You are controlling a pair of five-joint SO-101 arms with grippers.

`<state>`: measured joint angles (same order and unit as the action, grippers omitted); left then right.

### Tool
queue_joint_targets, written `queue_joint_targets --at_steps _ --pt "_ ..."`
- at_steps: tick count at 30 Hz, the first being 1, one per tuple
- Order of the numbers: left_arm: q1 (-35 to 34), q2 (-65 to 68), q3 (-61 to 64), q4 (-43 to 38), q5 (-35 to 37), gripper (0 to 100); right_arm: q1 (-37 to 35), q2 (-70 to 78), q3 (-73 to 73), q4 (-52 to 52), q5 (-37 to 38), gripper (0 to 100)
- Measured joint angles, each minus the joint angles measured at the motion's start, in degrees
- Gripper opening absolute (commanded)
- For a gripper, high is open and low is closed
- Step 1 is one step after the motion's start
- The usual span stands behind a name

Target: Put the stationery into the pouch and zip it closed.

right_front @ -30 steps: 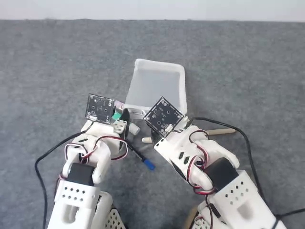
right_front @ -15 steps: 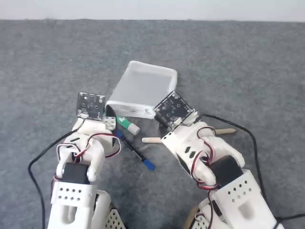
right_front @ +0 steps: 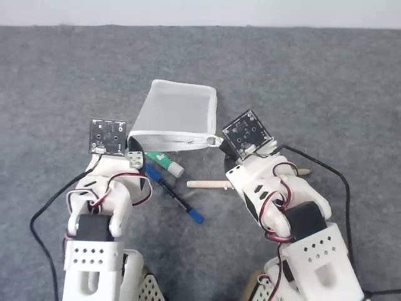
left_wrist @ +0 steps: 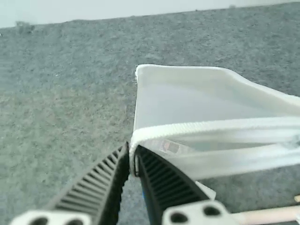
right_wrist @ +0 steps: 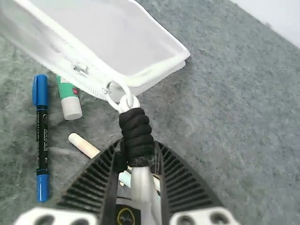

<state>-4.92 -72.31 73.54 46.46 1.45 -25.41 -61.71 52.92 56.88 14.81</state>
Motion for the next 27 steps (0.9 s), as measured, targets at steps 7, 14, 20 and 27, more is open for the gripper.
queue_joint_targets --at_steps 7,14,20,27 --pt "0.00 0.00 -0.18 0.00 0.00 11 0.09 0.00 0.00 0.00 -0.88 0.7" --pt "-0.88 0.00 -0.18 0.35 2.73 25 -1.41 -5.27 0.09 4.57 -1.05 0.7" --pt "0.09 0.00 -0.18 0.35 4.13 25 -5.19 -12.84 0.09 9.76 -1.05 0.7" --pt "4.22 0.00 0.70 0.35 1.67 25 -6.15 -14.07 0.09 10.11 -1.05 0.7"
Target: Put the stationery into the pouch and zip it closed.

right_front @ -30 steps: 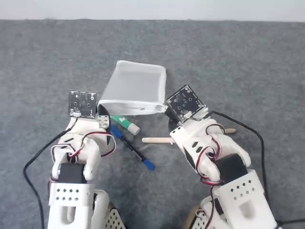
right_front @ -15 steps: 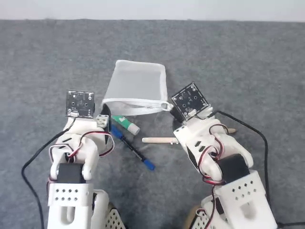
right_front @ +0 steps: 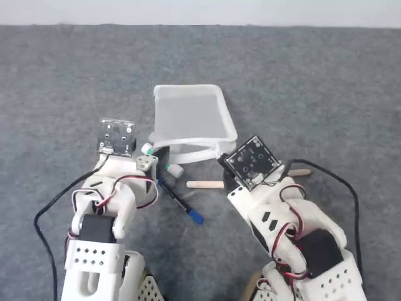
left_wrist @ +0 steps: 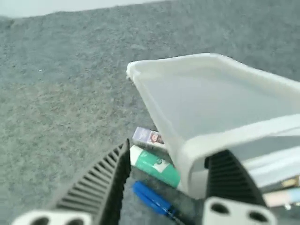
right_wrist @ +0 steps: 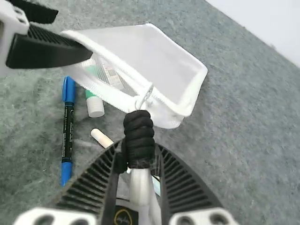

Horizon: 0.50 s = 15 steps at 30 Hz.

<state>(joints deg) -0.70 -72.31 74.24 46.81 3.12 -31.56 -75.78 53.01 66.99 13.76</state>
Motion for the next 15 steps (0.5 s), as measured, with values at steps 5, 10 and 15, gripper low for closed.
queue_joint_targets --at_steps 5,10,15 --pt "0.44 0.00 0.00 0.00 -0.26 23 0.09 0.00 -2.20 1.76 0.00 0.7" --pt "0.62 0.00 0.00 0.00 -0.35 15 0.09 0.00 -4.66 4.13 0.00 0.7" --pt "0.70 0.00 0.88 -0.79 -0.35 12 -0.09 0.00 -4.66 4.13 0.00 0.7"
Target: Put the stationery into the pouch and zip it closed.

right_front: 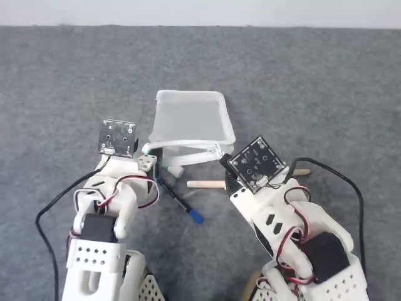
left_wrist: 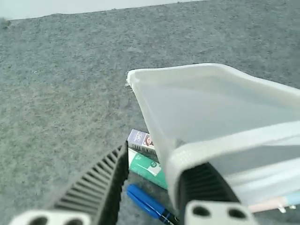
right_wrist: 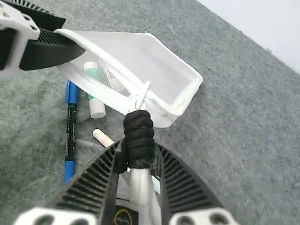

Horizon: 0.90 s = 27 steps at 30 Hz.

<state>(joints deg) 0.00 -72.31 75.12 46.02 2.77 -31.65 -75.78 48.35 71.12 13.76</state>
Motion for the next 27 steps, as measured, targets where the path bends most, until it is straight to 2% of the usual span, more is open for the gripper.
queue_joint_targets --at_steps 4,10,18,22,27 --pt "0.00 0.00 0.97 -0.88 0.00 3 0.00 0.00 0.00 0.00 0.00 3.5" --pt "0.09 0.00 0.97 -0.79 0.00 1 -0.09 0.00 -0.09 0.70 0.00 22.6" --pt "-0.35 0.00 0.97 0.44 0.00 1 0.18 0.00 -0.09 2.11 0.00 21.0" --pt "-3.87 0.00 -0.53 0.44 0.00 1 0.09 0.00 -0.09 2.11 0.00 21.0" --pt "-8.26 0.00 -3.52 2.81 2.37 1 4.57 2.46 -0.35 2.02 0.00 21.0"
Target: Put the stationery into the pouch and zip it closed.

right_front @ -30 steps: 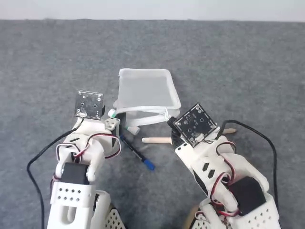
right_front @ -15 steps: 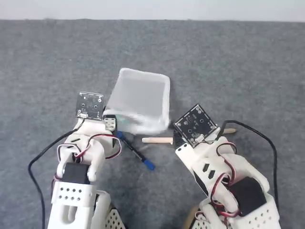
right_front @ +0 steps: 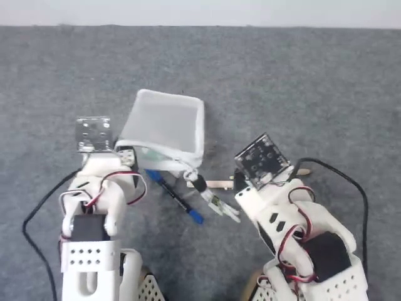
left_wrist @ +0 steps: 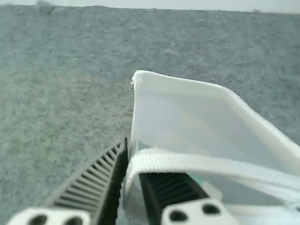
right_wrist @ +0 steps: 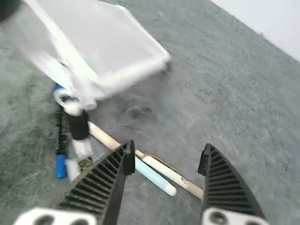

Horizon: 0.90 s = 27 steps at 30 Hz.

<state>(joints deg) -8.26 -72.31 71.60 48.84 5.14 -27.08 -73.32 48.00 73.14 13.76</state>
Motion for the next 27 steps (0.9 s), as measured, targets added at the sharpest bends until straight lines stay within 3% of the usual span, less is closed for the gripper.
queue_joint_targets --at_steps 9,27 --pt "-6.15 0.00 -1.23 1.41 3.34 1 4.22 24.09 -4.31 -2.29 0.26 21.0" --pt "-7.91 0.00 -1.23 1.41 4.48 1 4.13 54.59 -5.01 -10.37 17.32 21.3"
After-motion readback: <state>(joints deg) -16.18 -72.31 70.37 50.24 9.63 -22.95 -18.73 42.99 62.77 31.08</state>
